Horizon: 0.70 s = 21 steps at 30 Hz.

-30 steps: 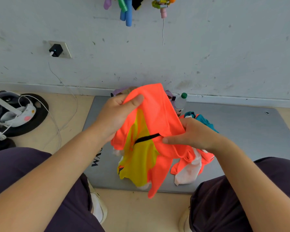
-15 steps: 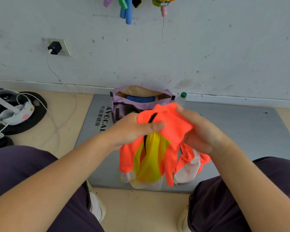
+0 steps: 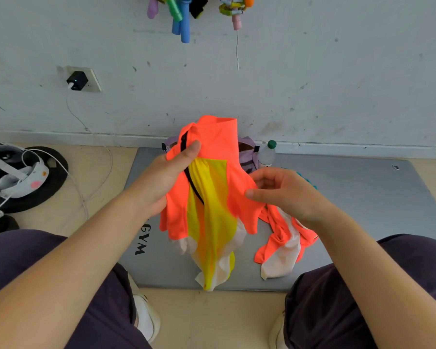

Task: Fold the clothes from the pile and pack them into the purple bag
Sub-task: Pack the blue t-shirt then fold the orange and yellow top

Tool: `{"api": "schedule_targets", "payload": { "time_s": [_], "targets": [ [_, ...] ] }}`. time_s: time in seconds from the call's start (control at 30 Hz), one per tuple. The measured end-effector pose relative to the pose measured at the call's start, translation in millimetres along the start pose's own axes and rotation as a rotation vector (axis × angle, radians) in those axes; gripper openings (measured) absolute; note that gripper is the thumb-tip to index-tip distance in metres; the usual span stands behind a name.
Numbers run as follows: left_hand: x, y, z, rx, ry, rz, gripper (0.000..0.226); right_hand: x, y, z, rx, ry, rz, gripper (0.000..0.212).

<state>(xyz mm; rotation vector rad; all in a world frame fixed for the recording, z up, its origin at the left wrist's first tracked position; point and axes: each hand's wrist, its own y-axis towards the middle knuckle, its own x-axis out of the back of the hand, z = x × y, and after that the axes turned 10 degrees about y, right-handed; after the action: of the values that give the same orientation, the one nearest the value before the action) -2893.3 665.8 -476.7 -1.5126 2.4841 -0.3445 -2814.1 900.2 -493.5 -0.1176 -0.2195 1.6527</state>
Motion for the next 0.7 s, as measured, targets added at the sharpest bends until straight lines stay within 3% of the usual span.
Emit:
{"api": "schedule_targets", "payload": {
  "time_s": [0.13,0.3,0.37,0.47,0.57,0.63,0.7],
  "targets": [
    [4.7,0.6,-3.1,-0.003,-0.043,-0.005,0.047,2.4,-0.7,2.8,0.011,-0.069,-0.113,0.003],
    [8.9,-0.8,-4.4,-0.008,-0.056,-0.024,0.046,3.6,-4.1,7.0,0.096,0.035,-0.241,0.014],
    [7.5,-1.7,-5.6,-0.003,-0.112,0.000,0.056,2.9,-6.1,8.3,0.085,0.040,-0.174,0.013],
    [5.0,-3.4,-7.5,0.007,-0.180,0.058,0.072,-2.1,-5.1,3.7,-0.015,-0.042,-0.044,0.029],
    [3.1,-4.8,-8.9,-0.011,-0.215,0.108,0.083,-10.7,-0.4,-5.1,-0.018,-0.283,-0.049,0.020],
    [2.5,-4.6,-9.7,-0.031,-0.222,0.114,0.082,-13.1,2.2,-7.8,0.005,-0.383,-0.077,0.020],
    [3.4,-2.7,-10.5,-0.050,-0.201,0.077,0.070,-12.7,1.4,-6.2,0.014,-0.299,-0.081,0.022]
  ]
}}
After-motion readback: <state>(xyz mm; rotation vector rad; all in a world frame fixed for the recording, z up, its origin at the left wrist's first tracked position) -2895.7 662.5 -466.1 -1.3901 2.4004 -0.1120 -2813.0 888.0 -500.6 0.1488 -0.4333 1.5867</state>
